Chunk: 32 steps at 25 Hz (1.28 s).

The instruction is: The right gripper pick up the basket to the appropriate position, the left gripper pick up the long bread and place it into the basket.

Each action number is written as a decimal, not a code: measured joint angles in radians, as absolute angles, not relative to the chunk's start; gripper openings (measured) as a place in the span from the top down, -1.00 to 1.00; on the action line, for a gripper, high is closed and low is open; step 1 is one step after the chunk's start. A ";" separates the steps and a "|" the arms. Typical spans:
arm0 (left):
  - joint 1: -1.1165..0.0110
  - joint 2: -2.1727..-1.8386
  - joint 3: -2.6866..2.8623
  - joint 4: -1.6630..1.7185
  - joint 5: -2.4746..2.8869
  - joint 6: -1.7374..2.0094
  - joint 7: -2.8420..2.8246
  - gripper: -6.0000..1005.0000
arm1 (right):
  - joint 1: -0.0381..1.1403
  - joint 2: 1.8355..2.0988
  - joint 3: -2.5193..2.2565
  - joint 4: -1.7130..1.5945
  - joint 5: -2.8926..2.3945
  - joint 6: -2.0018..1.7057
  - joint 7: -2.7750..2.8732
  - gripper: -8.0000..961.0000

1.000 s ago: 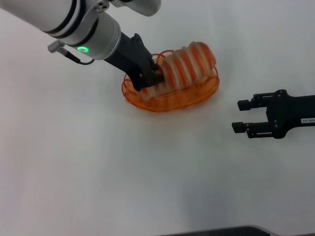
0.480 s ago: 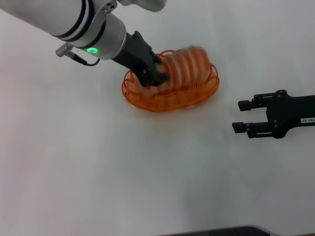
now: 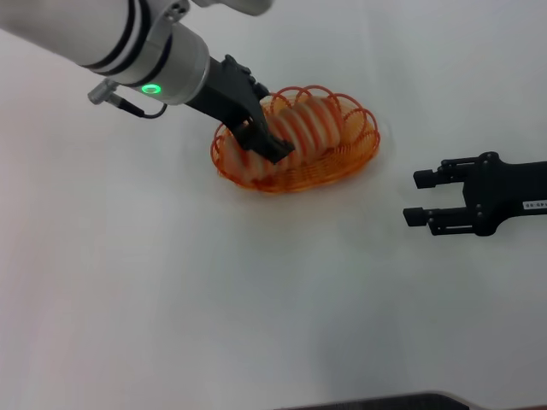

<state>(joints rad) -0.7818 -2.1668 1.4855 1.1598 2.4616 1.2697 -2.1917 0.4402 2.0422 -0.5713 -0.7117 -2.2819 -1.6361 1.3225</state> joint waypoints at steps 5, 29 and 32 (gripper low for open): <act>-0.721 -2.165 1.381 1.220 2.348 1.321 -2.154 -0.69 | 0.438 2.025 -0.561 -0.714 -2.278 -1.689 1.322 -0.44; -0.413 -2.107 0.866 0.790 2.022 1.646 -1.443 -0.76 | 0.376 2.078 -0.416 -0.794 -2.282 -1.721 1.198 -0.44; -0.400 -2.101 0.867 0.742 2.023 1.646 -1.368 -0.76 | 0.372 2.083 -0.425 -0.777 -2.283 -1.702 1.176 -0.44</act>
